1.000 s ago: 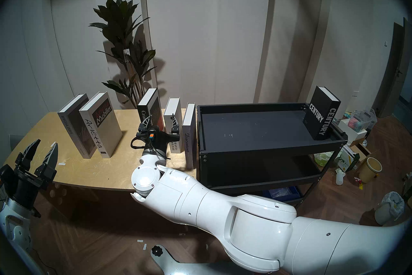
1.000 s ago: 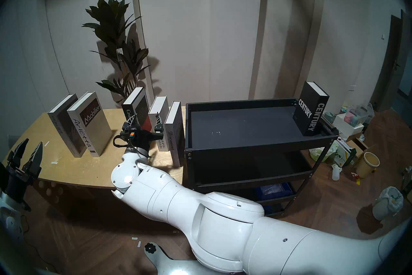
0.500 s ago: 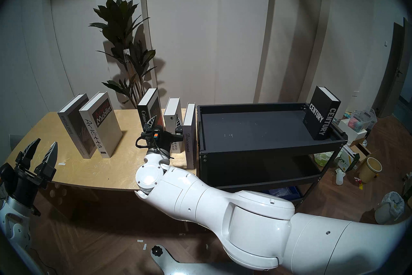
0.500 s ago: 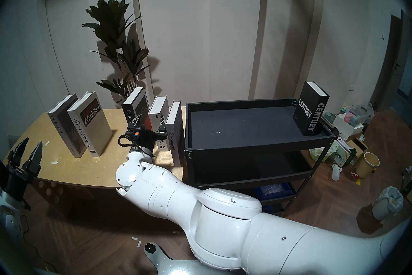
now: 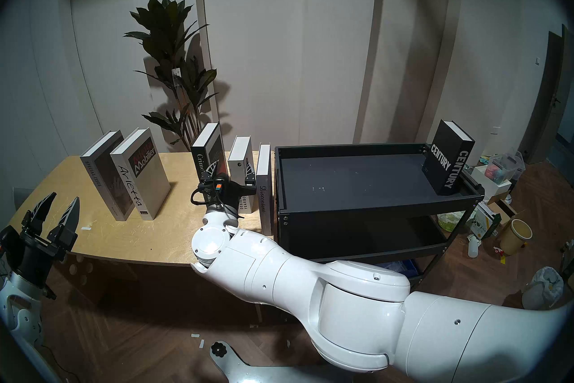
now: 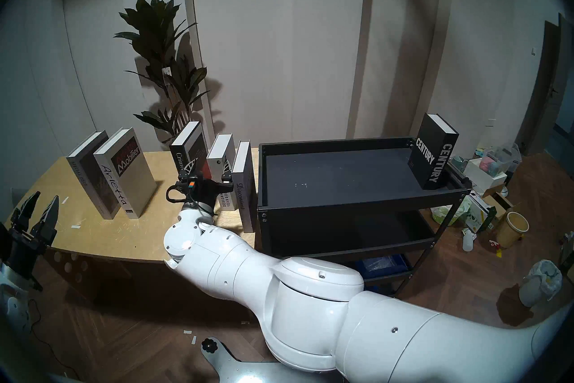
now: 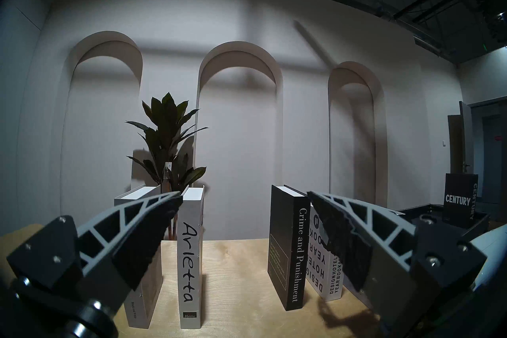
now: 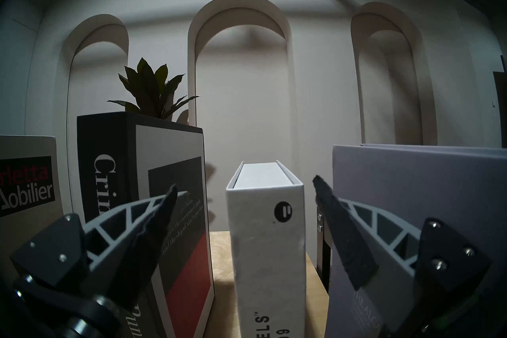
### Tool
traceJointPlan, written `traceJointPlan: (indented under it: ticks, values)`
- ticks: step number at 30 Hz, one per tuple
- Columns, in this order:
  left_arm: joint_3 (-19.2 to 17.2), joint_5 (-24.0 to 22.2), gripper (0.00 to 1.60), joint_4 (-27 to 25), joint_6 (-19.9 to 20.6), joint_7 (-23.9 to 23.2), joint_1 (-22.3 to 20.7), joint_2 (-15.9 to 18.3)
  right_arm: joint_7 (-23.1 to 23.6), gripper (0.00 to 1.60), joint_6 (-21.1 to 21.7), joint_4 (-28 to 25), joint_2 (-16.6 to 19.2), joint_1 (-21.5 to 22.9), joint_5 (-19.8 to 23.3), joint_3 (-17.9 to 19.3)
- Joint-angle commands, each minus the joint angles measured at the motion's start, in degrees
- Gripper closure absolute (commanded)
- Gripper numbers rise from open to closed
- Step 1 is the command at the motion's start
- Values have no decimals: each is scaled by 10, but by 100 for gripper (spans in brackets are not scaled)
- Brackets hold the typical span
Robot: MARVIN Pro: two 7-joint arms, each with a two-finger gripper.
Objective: Move the books from the display table onto the shelf, standing them upright with spines facing out and tallest at one end
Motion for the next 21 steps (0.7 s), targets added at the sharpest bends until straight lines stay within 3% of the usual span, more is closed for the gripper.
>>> traceJointPlan:
  ticks: [1,21]
  values:
    - [-6,-4,0,10,1,0,-8,9,15,0,8,2,-11,25,10,-2]
    - [-12,-25,0,51,12,-11,-34,42,66,0,47,29,-11,62,66,3]
